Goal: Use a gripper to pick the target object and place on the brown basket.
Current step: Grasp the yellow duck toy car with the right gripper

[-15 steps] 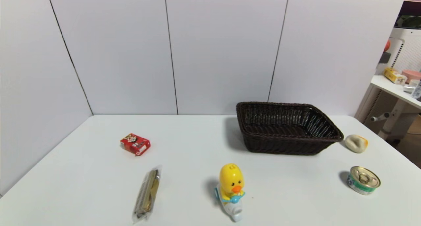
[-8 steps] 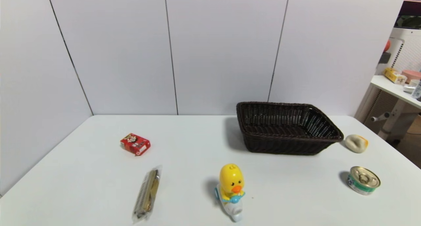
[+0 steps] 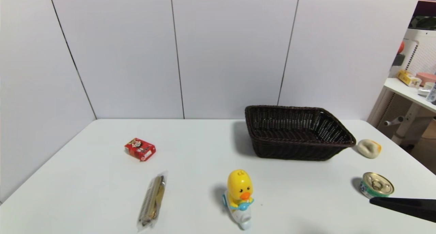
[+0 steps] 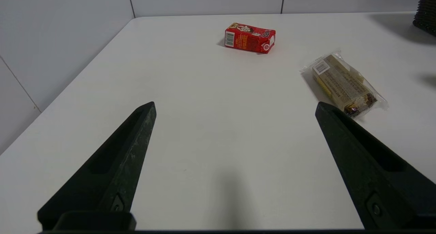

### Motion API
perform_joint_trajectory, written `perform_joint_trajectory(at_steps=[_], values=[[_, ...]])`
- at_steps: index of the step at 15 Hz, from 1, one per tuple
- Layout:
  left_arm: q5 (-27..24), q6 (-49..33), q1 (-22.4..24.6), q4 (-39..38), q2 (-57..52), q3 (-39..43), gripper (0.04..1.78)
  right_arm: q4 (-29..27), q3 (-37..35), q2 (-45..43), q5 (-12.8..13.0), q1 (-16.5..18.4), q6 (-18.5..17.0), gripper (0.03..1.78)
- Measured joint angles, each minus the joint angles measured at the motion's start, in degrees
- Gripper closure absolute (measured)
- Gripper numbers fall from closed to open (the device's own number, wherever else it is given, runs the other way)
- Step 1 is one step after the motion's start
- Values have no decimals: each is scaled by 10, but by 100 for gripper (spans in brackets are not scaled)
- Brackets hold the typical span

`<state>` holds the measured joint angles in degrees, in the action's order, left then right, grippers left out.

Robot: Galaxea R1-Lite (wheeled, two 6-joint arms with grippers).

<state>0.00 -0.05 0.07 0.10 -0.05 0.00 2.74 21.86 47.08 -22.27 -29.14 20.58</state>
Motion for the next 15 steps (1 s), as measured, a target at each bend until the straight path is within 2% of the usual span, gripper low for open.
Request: perform_joint_trajectory(at_steps=[4, 7, 13, 15], values=[[0, 0, 0, 0, 0, 0, 13, 4, 4, 95, -14, -25, 2, 11], [0, 0, 0, 0, 0, 0, 13, 44, 6, 165, -18, -27, 2, 11], [0, 0, 0, 0, 0, 0, 13, 221, 8, 313, -34, -28, -7, 11], [0, 0, 0, 0, 0, 0, 13, 286, 8, 356, -36, -28, -23, 11]])
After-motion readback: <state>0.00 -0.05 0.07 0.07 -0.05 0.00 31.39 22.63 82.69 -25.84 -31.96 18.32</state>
